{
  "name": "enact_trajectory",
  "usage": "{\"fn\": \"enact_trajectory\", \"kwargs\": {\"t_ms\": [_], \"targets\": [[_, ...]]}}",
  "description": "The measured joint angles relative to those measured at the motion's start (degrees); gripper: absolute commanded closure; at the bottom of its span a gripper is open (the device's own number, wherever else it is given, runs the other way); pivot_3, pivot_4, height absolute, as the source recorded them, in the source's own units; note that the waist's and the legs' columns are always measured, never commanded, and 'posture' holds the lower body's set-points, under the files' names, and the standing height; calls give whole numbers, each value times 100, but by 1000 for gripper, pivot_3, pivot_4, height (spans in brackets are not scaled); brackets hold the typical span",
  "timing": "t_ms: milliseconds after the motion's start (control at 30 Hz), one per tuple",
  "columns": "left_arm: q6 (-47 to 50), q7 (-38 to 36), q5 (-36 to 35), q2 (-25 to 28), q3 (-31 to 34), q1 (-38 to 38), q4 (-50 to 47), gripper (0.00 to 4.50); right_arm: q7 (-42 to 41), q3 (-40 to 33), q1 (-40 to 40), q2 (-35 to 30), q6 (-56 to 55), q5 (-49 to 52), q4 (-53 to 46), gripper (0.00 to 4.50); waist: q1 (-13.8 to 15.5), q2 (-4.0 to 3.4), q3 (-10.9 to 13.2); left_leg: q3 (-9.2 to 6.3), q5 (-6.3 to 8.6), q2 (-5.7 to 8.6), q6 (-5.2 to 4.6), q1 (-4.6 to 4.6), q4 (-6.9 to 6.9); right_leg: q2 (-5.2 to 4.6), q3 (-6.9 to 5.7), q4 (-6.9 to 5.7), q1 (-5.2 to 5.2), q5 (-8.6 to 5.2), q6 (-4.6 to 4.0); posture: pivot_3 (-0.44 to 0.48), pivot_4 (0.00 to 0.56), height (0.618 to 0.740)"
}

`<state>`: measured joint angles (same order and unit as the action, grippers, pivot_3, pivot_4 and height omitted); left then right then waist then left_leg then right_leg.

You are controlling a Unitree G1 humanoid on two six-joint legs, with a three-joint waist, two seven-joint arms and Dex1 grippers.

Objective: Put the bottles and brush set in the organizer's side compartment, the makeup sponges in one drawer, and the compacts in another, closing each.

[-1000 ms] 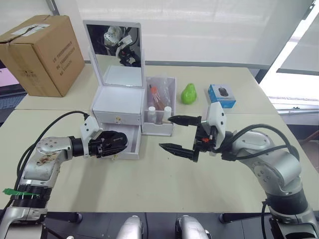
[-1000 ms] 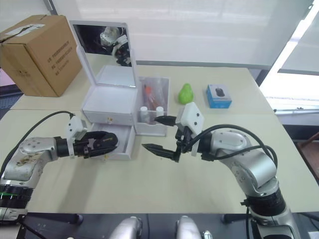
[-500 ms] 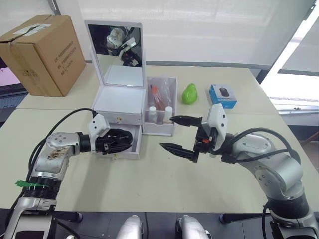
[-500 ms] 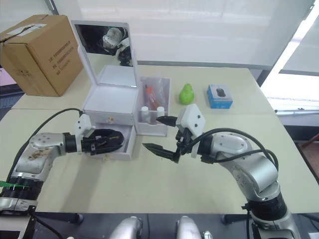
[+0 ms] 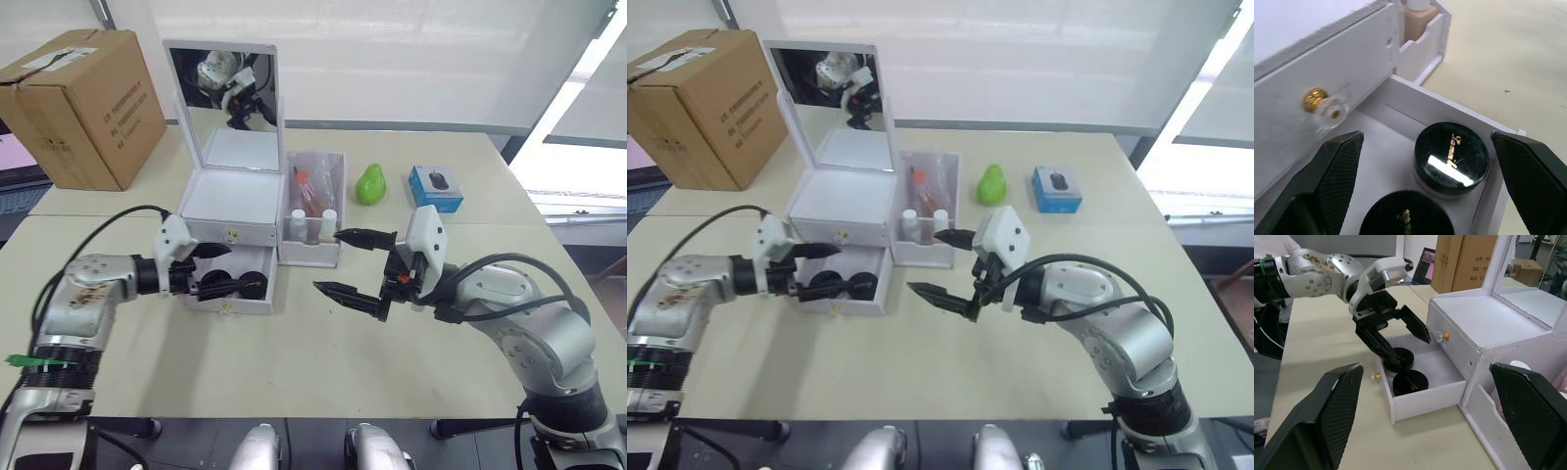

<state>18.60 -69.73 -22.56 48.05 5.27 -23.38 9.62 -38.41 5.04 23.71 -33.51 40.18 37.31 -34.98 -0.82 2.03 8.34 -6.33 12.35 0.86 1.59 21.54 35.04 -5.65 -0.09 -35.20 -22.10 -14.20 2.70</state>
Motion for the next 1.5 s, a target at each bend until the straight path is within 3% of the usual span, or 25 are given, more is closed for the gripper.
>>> {"fn": "enact_trajectory", "kwargs": {"t_ms": [67, 167, 433, 600, 900, 1267, 1500], "targets": [[216, -124, -232, 236, 274, 166, -181, 15, 6, -4, -24, 0, 0, 0, -14, 0, -3, -6, 4, 3, 0, -5, 0, -3, -1, 6, 6, 1, 0, 0, 0, 0, 150, 730], [546, -361, -551, 559, 618, 455, -433, 572, 13, -9, -67, 1, 0, -2, -29, 0, 2, -10, 6, 15, 0, -15, 0, -10, -1, 12, 14, 2, 0, 0, -1, 0, 150, 730], [905, -988, -838, 1101, 780, 1729, -1051, 2979, -23, -9, -20, 22, -6, -3, -25, 0, 5, -13, 8, 83, 1, -75, 1, -20, -7, 35, 27, 14, -8, 1, -19, 0, 150, 730], [648, -710, -483, 896, 514, 1856, -1139, 4475, -35, -11, 35, 27, -8, -4, 51, 0, 53, -13, 8, 105, 1, -81, 1, -19, -6, 32, 28, 18, -13, -4, -27, 0, 150, 730], [118, 347, 539, 312, -170, 1015, -571, 4475, -34, -23, 81, 18, -7, -3, 66, 0, 76, -5, 4, 141, 0, -83, 0, -17, -3, 43, 59, 5, -6, 5, -15, 0, 150, 730], [-479, 1378, 1302, -515, -438, -163, 787, 4475, 18, -29, 80, 30, -2, 0, 54, 0, 79, 20, -12, 153, 0, -83, 0, -16, 6, 45, 67, 4, -5, 11, -5, 0, 150, 730], [-835, 1658, 1477, -831, -448, -384, 1247, 4475, 51, -67, 59, 29, 45, 0, 30, 0, 61, 29, -17, 157, 0, -83, -1, -18, 9, 46, 73, 3, -6, 13, -4, 0, 150, 730]]}}
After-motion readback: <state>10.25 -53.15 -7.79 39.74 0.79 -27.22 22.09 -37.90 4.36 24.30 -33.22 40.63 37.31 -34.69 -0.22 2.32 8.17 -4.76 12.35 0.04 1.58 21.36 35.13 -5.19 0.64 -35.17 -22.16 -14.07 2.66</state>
